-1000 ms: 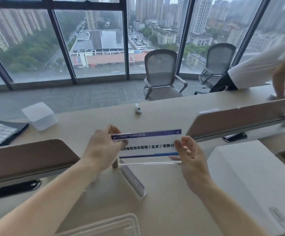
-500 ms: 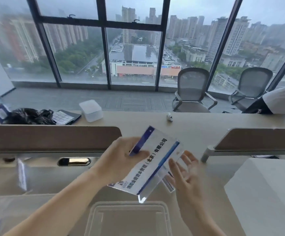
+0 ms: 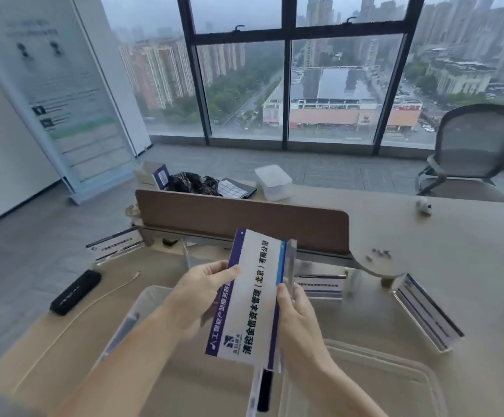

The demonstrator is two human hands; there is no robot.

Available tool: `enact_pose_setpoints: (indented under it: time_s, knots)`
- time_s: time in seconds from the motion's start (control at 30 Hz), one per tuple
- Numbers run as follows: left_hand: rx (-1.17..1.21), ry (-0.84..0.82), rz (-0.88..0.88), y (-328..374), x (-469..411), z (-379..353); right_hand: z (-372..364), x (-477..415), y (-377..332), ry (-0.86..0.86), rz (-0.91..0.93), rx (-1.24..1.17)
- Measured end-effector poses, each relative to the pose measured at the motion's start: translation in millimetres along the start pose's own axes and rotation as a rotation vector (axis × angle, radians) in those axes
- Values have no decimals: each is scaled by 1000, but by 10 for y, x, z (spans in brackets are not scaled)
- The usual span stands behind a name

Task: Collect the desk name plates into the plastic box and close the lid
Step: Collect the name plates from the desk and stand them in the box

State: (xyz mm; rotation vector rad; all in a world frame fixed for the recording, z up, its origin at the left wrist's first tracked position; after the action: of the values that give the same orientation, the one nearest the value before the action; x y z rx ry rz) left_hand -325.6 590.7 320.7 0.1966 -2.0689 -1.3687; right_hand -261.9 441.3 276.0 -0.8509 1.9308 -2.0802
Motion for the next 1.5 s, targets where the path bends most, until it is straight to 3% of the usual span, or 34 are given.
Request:
enact_pose_setpoints:
  time_s: [0.23, 0.43, 0.5, 0.6, 0.77, 0.87, 1.2, 1.5]
  knots:
    - [-40, 36, 203, -604, -386, 1561, -1281, -260, 872, 35, -243, 117]
    - [-156, 18, 330, -1016, -664, 2201, -1833, -406, 1767, 115, -478, 222]
    - [-186, 10, 349, -1163, -755, 2316, -1912, -495, 2176, 117, -546, 217]
    - [-279, 28, 347, -1373, -880, 2466, -2082, -554, 2240, 79, -619, 256]
    - [-562, 101, 197, -1662, -1142, 2681, -2326, -821, 2532, 53, -633, 411]
    - [-651, 163, 128, -1711, -1243, 2792, -2526, -954, 2617, 18, -633, 375]
    - [-832, 120, 166, -1831, -1378, 2847, -2773, -1195, 2893, 17, -681, 351]
    - [-845, 132, 173, -1968, -1402, 2963, -2917, -1230, 3078, -41, -747, 282]
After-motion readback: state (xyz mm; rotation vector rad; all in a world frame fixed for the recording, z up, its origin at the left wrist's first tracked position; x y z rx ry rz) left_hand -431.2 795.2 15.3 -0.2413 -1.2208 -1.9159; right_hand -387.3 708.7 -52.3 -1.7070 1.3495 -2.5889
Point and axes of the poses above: each hand's wrist, its own x-axis away from the middle knuckle, its own z-axis out of the back of the hand, y = z × x, the point moved 5 cm from there along -x, towards the middle knuckle, and after that the axes turned 15 degrees about x, right-handed, at the moved point
